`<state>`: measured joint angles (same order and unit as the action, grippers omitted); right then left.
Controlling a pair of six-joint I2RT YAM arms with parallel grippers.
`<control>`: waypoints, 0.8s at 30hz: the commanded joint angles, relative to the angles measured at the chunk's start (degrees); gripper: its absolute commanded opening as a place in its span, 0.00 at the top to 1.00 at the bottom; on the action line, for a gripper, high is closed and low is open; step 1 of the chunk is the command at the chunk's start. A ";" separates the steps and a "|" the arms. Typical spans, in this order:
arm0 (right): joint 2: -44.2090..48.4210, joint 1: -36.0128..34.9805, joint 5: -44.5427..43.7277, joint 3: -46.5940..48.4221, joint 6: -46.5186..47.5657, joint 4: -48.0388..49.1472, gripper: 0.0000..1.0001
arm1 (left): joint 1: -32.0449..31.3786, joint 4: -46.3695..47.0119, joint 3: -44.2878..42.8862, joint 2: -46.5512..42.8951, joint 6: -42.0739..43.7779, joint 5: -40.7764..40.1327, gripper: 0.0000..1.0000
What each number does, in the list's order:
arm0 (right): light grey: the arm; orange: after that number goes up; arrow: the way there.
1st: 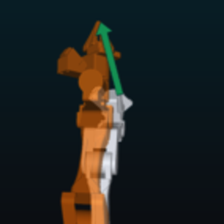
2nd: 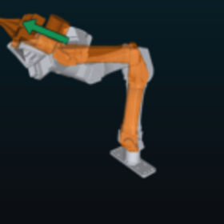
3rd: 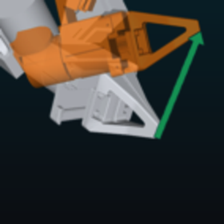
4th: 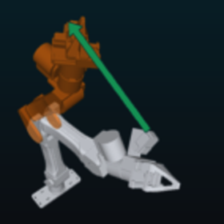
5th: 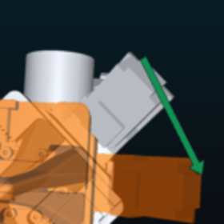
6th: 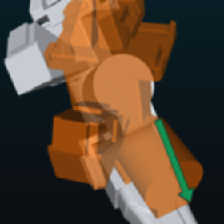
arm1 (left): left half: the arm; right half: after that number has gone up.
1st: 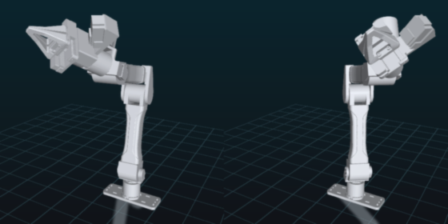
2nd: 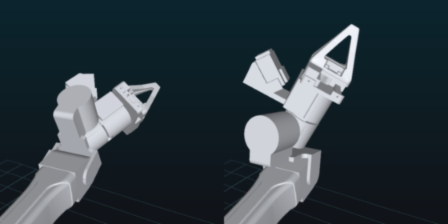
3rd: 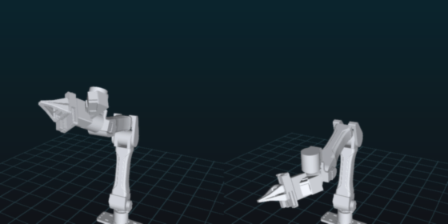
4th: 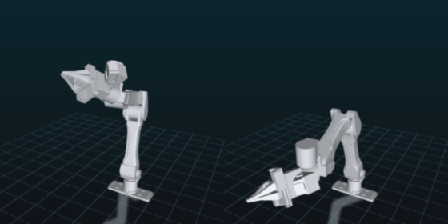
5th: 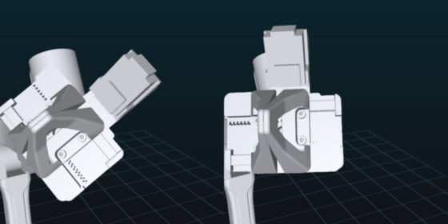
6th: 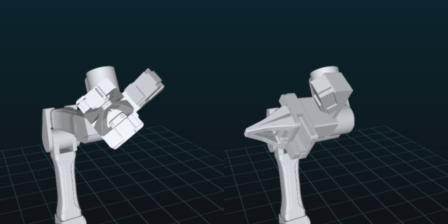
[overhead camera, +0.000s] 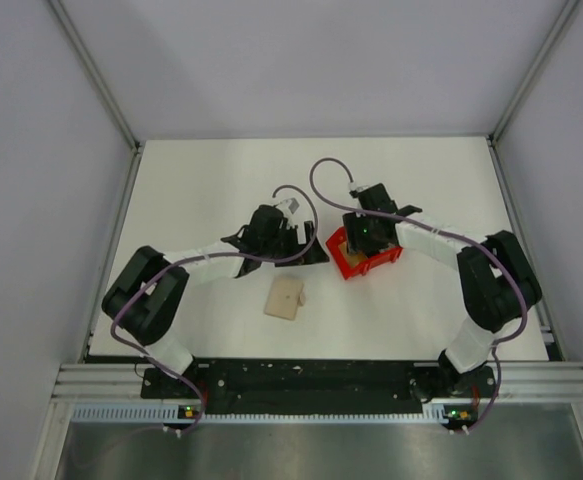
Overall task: Put the credit cards into the card holder
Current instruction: Pick up the credit card from the storage box.
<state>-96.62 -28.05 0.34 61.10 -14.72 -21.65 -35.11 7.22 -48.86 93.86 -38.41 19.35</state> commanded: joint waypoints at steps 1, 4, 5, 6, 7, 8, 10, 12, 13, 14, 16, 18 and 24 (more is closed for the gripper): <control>-1.55 -0.07 -0.61 -0.19 -1.10 1.08 0.45 | -1.10 3.58 -2.38 2.81 -2.01 1.12 0.04; -2.43 -0.16 1.67 -0.46 -1.80 1.17 0.45 | -1.27 4.81 -2.73 4.48 -2.89 1.56 0.04; -2.61 -0.16 2.47 -0.37 -2.06 1.08 0.45 | -1.36 5.25 -2.90 5.09 -3.07 1.91 0.04; -2.61 -0.16 3.17 -0.28 -2.33 1.17 0.45 | -1.45 5.69 -3.08 5.80 -3.33 2.35 0.04; -2.35 -0.07 4.13 -0.28 -2.59 1.26 0.46 | -1.62 6.13 -3.34 6.50 -3.77 2.62 0.04; -2.35 -0.07 4.75 -0.19 -2.77 1.43 0.47 | -1.71 6.48 -3.61 7.12 -3.95 2.71 0.05; -1.73 -0.16 5.81 -0.19 -3.29 1.96 0.51 | -2.15 7.10 -4.05 8.17 -4.65 3.14 0.05; -0.86 -0.16 6.78 -0.10 -3.73 2.31 0.56 | -2.33 7.89 -4.22 9.05 -5.18 3.41 0.05; -0.42 -0.07 7.30 -0.28 -4.00 2.49 0.60 | -2.42 8.07 -4.22 9.32 -5.44 3.50 0.05; 0.11 -0.07 8.09 -0.28 -4.09 2.75 0.65 | -2.42 8.16 -4.40 9.49 -5.44 3.50 0.06; 0.90 -0.16 9.32 -0.37 -4.44 3.02 0.67 | -2.42 8.33 -4.14 9.76 -5.62 3.41 0.06; 1.61 -0.07 10.99 -0.37 -4.53 3.37 0.68 | -2.50 8.51 -4.05 9.93 -5.71 3.23 0.08; 2.31 -0.07 15.48 -0.63 -5.67 5.12 0.70 | -2.42 8.60 -3.96 9.85 -6.06 3.15 0.18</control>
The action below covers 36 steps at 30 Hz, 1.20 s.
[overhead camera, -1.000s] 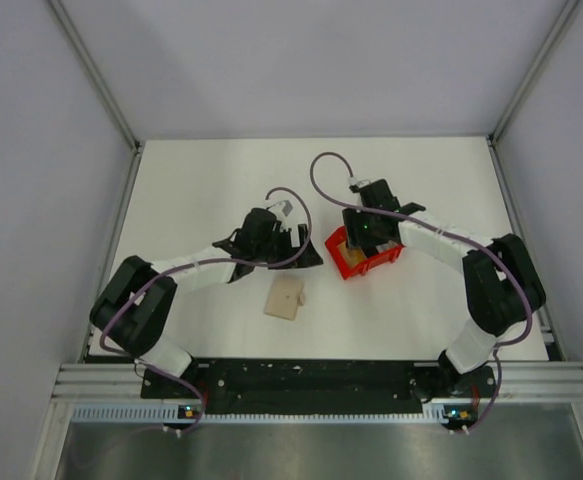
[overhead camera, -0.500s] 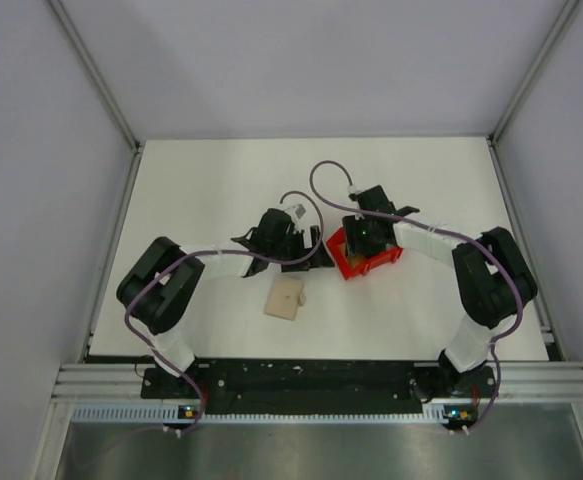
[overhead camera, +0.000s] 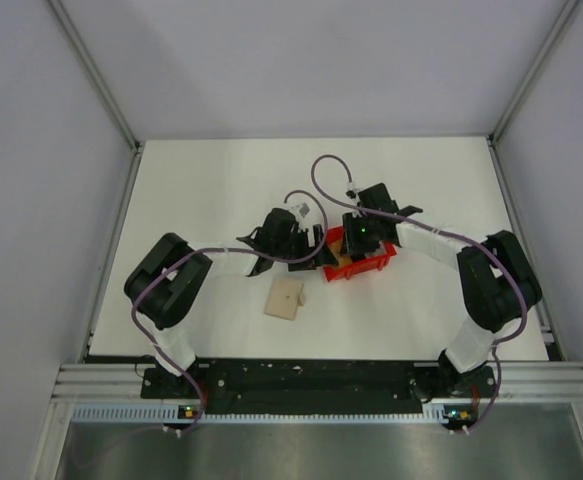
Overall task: Put the credit cards into the card holder
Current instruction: Pick up the credit card from the storage box.
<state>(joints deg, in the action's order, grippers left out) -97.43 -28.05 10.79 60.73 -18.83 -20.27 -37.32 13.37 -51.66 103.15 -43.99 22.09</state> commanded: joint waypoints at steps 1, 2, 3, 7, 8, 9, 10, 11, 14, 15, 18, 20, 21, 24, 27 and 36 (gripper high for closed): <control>3.03 -0.16 5.90 -0.26 -1.65 4.10 0.72 | -0.21 2.54 -1.08 0.47 -0.57 0.41 0.23; 2.95 -0.07 6.61 -0.35 -1.91 4.54 0.73 | -0.30 2.63 -0.99 0.38 -0.57 0.41 0.30; 2.94 -0.07 6.79 -0.35 -2.17 4.71 0.73 | -0.21 2.72 -0.81 0.21 -0.57 0.33 0.35; 2.51 -0.16 8.11 -0.70 -3.14 5.68 0.73 | -0.21 2.89 -0.02 -0.50 -0.22 -0.03 0.55; 2.51 -0.16 8.72 -0.79 -3.40 6.12 0.72 | -0.30 2.72 0.24 -0.76 -0.13 -0.03 0.64; 2.59 -0.16 9.33 -1.14 -3.75 6.64 0.73 | -0.30 2.72 0.50 -0.94 -0.05 -0.03 0.69; 2.59 -0.07 9.69 -1.23 -4.11 7.26 0.73 | -0.30 2.63 0.68 -1.20 0.04 -0.20 0.77; 2.68 -0.16 10.04 -1.40 -4.37 7.70 0.73 | -0.30 2.54 0.94 -1.37 0.13 -0.29 0.83; 2.42 -0.16 11.27 -1.14 -4.99 8.49 0.73 | -0.47 2.54 1.56 -1.90 0.13 -0.11 0.93; 2.42 -0.07 11.62 -0.97 -5.16 8.67 0.73 | -0.56 2.63 1.74 -1.99 -0.04 -0.20 0.94; 2.59 -0.25 11.80 -0.88 -5.78 9.02 0.72 | -1.26 2.89 1.91 -2.17 -0.48 -0.03 0.96; 3.03 -0.42 11.98 -0.88 -5.95 9.28 0.71 | -2.05 2.89 2.00 -2.43 -1.10 -0.20 0.96; 3.03 -0.51 11.89 -0.88 -6.13 9.46 0.71 | -2.23 2.98 2.17 -2.52 -1.45 -0.11 0.94; 2.95 -0.60 12.06 -0.79 -6.31 9.55 0.70 | -2.76 3.77 2.88 -3.13 -2.50 -0.11 0.87; 2.68 -0.95 11.89 -0.88 -6.57 9.81 0.70 | -3.37 3.95 3.67 -3.83 -3.56 -0.38 0.77; 1.10 -2.97 9.09 0.44 -6.22 8.50 0.68 | -7.24 2.62 6.13 -7.53 -6.89 -4.42 0.72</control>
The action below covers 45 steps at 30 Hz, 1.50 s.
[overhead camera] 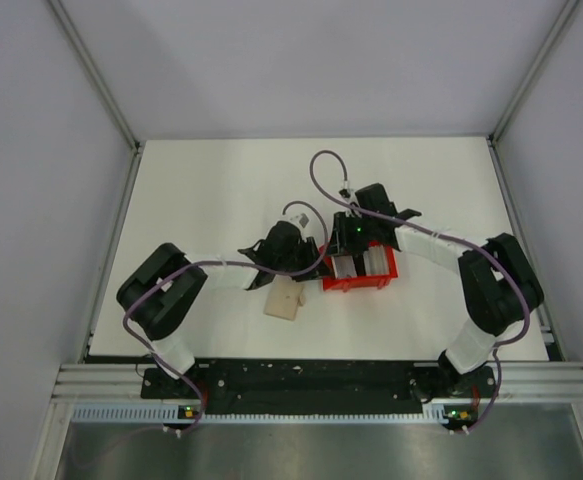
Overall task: Put the credit cards into the card holder
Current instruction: Pick up the credit card from the storage box.
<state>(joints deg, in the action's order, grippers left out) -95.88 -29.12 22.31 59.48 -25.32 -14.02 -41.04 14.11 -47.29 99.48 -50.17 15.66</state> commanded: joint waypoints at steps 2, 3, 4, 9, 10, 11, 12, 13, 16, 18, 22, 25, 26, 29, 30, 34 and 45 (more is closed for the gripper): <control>-0.89 -2.51 -4.10 2.13 0.45 1.37 0.68 | -3.70 2.41 2.81 -4.56 -2.12 2.27 0.75; -0.98 -2.78 -4.89 2.39 0.54 0.93 0.68 | -3.70 2.41 3.34 -5.17 -2.56 1.83 0.76; -1.15 -3.13 -6.03 2.65 0.62 0.32 0.70 | -3.70 2.33 4.13 -5.70 -2.74 0.87 0.77; -0.98 -5.06 -10.70 3.44 2.55 -2.41 0.72 | -3.61 1.27 4.75 -6.41 -2.56 -0.98 0.82; -0.89 -5.41 -10.53 3.45 2.99 -2.76 0.70 | -3.61 1.36 4.57 -6.32 -2.56 -0.72 0.82; -0.72 -5.68 -10.27 3.36 2.91 -2.77 0.68 | -3.61 1.71 4.40 -6.23 -2.56 -0.37 0.81; -0.63 -5.77 -10.00 3.27 2.74 -2.77 0.65 | -3.61 1.71 4.40 -6.23 -2.56 -0.28 0.76; -0.63 -5.86 -10.35 3.36 2.65 -2.94 0.64 | -3.61 1.45 4.14 -6.32 -2.39 -0.19 0.71; -0.37 -5.86 -11.93 3.27 2.29 -3.38 0.60 | -3.61 -0.57 3.43 -7.46 -0.98 -0.54 0.56; -0.10 -5.86 -12.63 3.27 2.21 -3.38 0.59 | -3.61 -2.93 2.91 -8.42 0.16 -1.59 0.51; 0.25 -5.77 -14.31 3.53 2.38 -3.38 0.58 | -3.70 -7.24 2.29 -11.06 2.97 -3.44 0.44; -0.19 -5.77 -12.64 3.71 2.64 -3.38 0.58 | -3.61 -8.83 2.46 -12.55 5.08 -4.23 0.43; -0.36 -5.77 -12.12 3.88 2.65 -3.47 0.58 | -3.61 -8.92 2.38 -12.73 5.61 -3.89 0.44; -0.63 -5.77 -10.79 4.15 1.68 -3.38 0.58 | -3.70 -9.80 1.76 -12.56 7.01 -2.48 0.58; -0.45 -5.77 -10.36 4.06 1.33 -3.21 0.58 | -3.70 -9.80 2.02 -12.65 7.19 -1.95 0.67; 1.39 -5.86 -9.82 3.36 0.36 -2.50 0.54 | -3.70 -9.80 3.78 -14.31 8.51 -2.30 0.75; 2.10 -5.86 -9.91 -0.59 -6.40 0.83 0.47 | -3.79 -2.78 7.99 -11.33 6.59 -0.89 0.80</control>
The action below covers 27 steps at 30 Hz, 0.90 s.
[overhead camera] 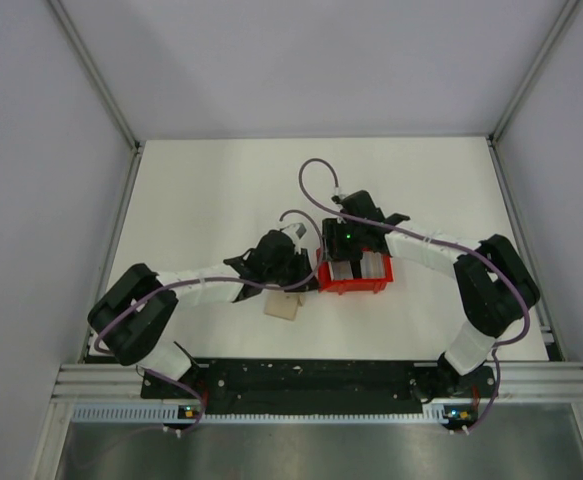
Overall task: Put the credit cards into the card holder
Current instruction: Pick up the credit card from the storage box.
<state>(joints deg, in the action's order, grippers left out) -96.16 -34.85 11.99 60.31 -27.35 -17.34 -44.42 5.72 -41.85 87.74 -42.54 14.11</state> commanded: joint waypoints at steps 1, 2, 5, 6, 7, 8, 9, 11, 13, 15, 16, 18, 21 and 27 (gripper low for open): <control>2.47 -0.13 0.32 -2.21 -5.42 4.94 0.47 | -0.57 6.67 3.34 0.32 -1.83 0.40 0.81; 2.82 -0.04 -0.21 -2.91 -6.47 5.47 0.47 | -0.58 7.90 4.13 0.15 -2.45 0.39 0.81; 4.13 -0.04 -0.74 -5.29 -9.28 8.19 0.48 | -1.01 12.37 6.68 -0.12 -4.56 0.13 0.81; 4.49 -0.04 -0.83 -5.90 -10.08 8.81 0.48 | -1.10 13.52 7.12 -0.03 -5.00 -0.04 0.81; 4.75 -0.04 -0.48 -6.69 -11.04 9.60 0.48 | -1.28 14.75 7.48 -0.03 -5.53 -0.31 0.80; 5.19 -0.04 -0.21 -7.31 -11.66 10.22 0.48 | -1.28 15.72 7.83 -0.03 -6.05 -1.01 0.80; 5.54 -0.04 -0.47 -7.93 -12.54 10.57 0.48 | -1.28 16.51 8.09 0.14 -6.23 -1.53 0.80; 6.16 -0.04 -0.83 -9.07 -13.16 11.54 0.48 | -1.45 18.36 8.27 0.23 -6.59 -2.24 0.78; 6.77 -0.04 -0.30 -9.86 -13.43 12.85 0.48 | -1.37 18.80 7.75 0.49 -6.41 -2.51 0.76; 6.95 -0.13 0.84 -9.95 -13.43 13.65 0.48 | -1.45 19.15 6.69 1.46 -6.06 -2.42 0.76; 6.95 -0.04 1.10 -9.95 -13.51 13.74 0.48 | -1.37 19.24 6.08 2.07 -5.97 -2.07 0.76; 6.78 -0.13 1.46 -9.69 -13.51 14.00 0.48 | -1.45 19.07 5.02 3.30 -5.80 -1.63 0.76; 6.77 -0.04 2.16 -9.16 -13.43 14.00 0.50 | -1.81 19.68 4.67 4.28 -6.15 -1.37 0.77; 7.04 -0.04 1.72 -8.64 -12.90 13.48 0.55 | -2.33 19.77 4.67 4.45 -5.97 -1.28 0.77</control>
<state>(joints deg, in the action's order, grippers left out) -91.74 -34.68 12.64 50.30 -40.10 -6.42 -46.17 22.72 -35.59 91.53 -48.38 12.99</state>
